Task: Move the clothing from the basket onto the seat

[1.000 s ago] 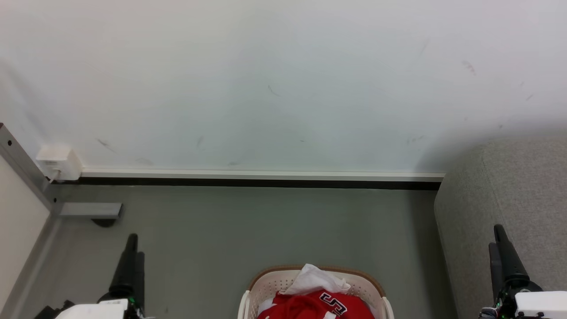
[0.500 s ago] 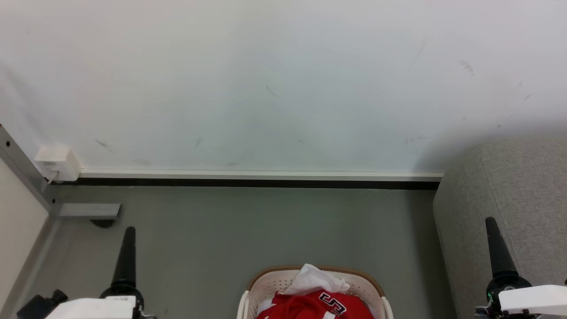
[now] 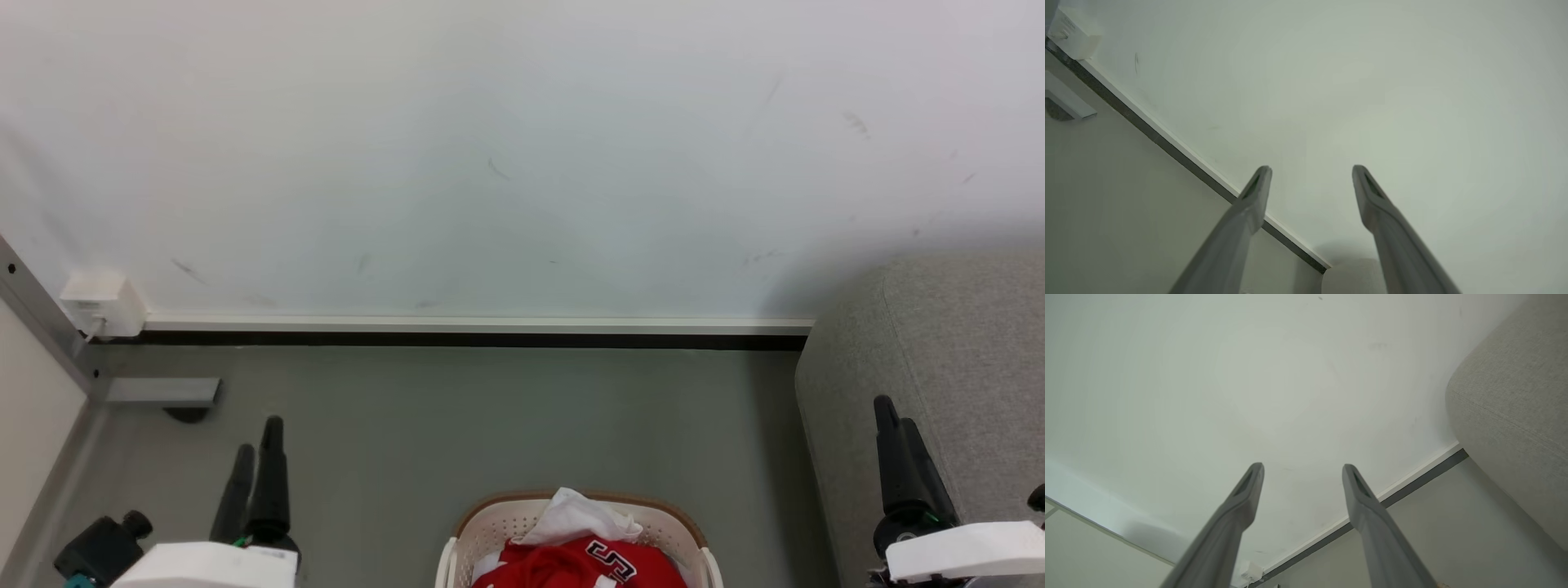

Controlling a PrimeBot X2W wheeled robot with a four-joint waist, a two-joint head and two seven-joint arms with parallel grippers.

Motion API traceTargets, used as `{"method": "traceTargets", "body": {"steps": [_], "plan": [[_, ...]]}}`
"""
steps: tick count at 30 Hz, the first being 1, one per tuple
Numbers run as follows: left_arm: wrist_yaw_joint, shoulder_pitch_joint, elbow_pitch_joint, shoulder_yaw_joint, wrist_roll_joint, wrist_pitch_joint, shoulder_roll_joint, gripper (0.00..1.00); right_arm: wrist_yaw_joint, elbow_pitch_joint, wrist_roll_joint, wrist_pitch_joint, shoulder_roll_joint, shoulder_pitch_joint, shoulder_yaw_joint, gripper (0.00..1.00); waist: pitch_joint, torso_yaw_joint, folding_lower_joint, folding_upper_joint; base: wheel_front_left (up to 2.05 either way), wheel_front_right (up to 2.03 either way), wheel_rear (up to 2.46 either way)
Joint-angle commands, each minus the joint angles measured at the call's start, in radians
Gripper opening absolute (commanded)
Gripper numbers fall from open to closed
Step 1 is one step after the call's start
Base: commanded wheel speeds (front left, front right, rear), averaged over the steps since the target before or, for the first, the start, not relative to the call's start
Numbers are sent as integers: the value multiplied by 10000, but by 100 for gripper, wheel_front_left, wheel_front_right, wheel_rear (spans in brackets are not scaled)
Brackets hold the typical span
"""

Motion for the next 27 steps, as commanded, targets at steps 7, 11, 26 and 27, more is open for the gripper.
{"method": "traceTargets", "body": {"steps": [7,11,26,27], "plan": [[355,-60,37,-259,2009,-293,92,100,-9,-155,-1594,-278,-275,-336,231,100,-20,-12,0,0,0,0,0],[501,-49,-60,-405,2814,-407,99,100,-10,-75,-2280,-394,-302,-356,292,100,-31,-25,0,0,0,0,0],[761,90,-274,-646,4559,-815,209,100,-12,287,-4068,-813,-337,-426,386,100,-62,-100,0,0,0,0,0],[768,97,-264,-645,4648,-836,212,100,-12,312,-4152,-829,-327,-419,367,100,-65,-106,0,0,0,0,0]]}}
